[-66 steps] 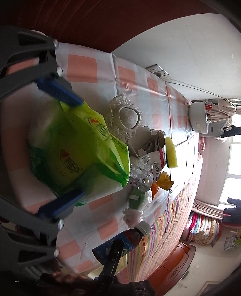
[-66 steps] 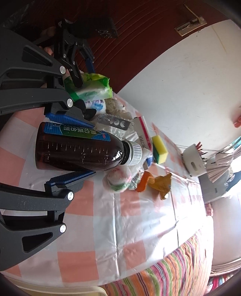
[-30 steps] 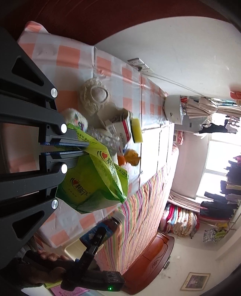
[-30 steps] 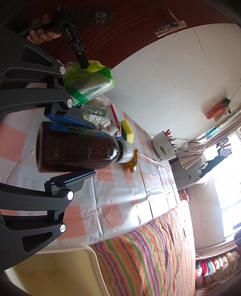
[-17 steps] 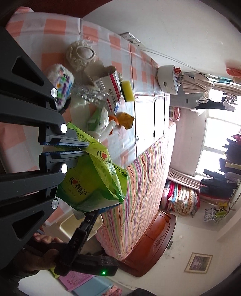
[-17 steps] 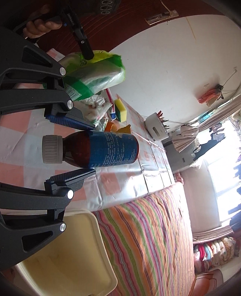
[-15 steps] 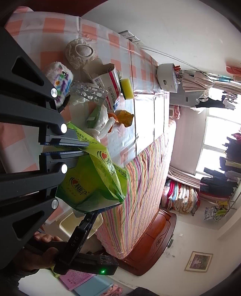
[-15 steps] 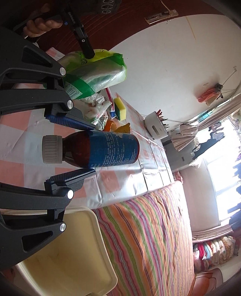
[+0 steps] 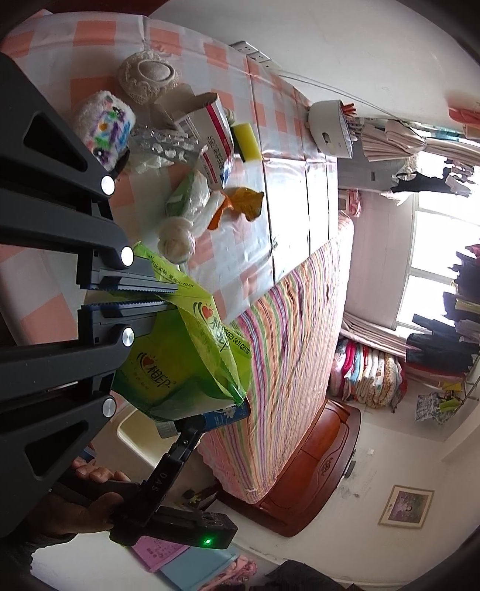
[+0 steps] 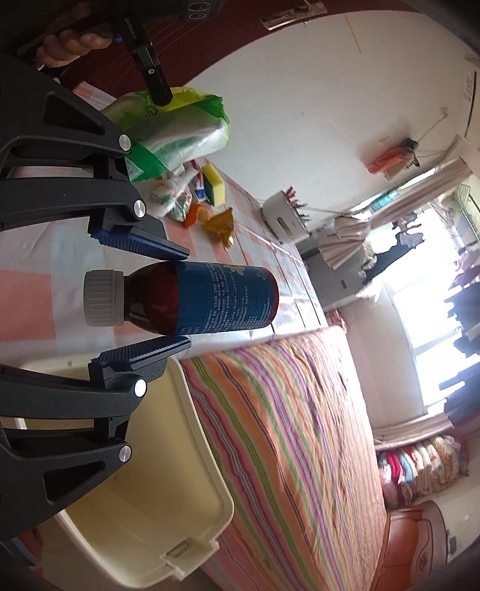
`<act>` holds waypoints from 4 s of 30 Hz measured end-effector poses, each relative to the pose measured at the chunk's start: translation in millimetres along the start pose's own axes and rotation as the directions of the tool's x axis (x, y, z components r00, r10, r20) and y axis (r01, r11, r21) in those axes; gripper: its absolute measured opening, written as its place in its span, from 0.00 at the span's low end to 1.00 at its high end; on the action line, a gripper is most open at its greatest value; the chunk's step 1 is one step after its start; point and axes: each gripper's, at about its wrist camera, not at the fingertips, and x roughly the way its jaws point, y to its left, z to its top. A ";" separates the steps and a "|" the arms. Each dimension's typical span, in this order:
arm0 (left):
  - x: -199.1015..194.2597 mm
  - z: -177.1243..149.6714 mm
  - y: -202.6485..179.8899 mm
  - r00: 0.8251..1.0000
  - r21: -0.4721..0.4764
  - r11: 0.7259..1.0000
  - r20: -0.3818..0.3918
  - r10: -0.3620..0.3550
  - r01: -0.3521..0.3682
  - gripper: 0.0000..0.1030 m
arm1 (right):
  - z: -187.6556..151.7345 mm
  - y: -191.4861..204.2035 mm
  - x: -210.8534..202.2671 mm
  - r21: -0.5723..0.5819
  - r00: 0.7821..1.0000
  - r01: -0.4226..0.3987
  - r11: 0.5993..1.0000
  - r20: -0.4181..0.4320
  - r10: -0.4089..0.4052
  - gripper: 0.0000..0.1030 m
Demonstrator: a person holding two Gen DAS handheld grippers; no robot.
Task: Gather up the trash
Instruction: 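Carry the tissue pack and the bottle over the cream bin with both grippers, then open the right gripper to drop the bottle into the bin while the left drops the tissue pack, then move both open tools back over the table clutter, then grasp the white plastic bag holding a ball with the right gripper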
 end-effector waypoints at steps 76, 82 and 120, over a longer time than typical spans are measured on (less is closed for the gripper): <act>33.3 6.8 -80.2 0.995 0.112 0.994 0.097 -0.010 -0.001 0.82 | 7.8 -34.5 -66.7 0.169 0.935 0.125 0.978 0.310 -0.173 0.94; 3.3 2.0 -12.9 0.988 0.033 0.998 0.147 0.048 -0.054 0.82 | 7.5 9.6 -35.5 0.045 0.968 0.043 0.998 0.246 -0.053 0.94; -55.7 -35.1 180.0 0.960 -0.240 0.949 0.137 0.243 -0.206 0.82 | -27.7 188.1 221.5 -0.557 0.909 -0.243 0.794 -0.418 -0.015 0.76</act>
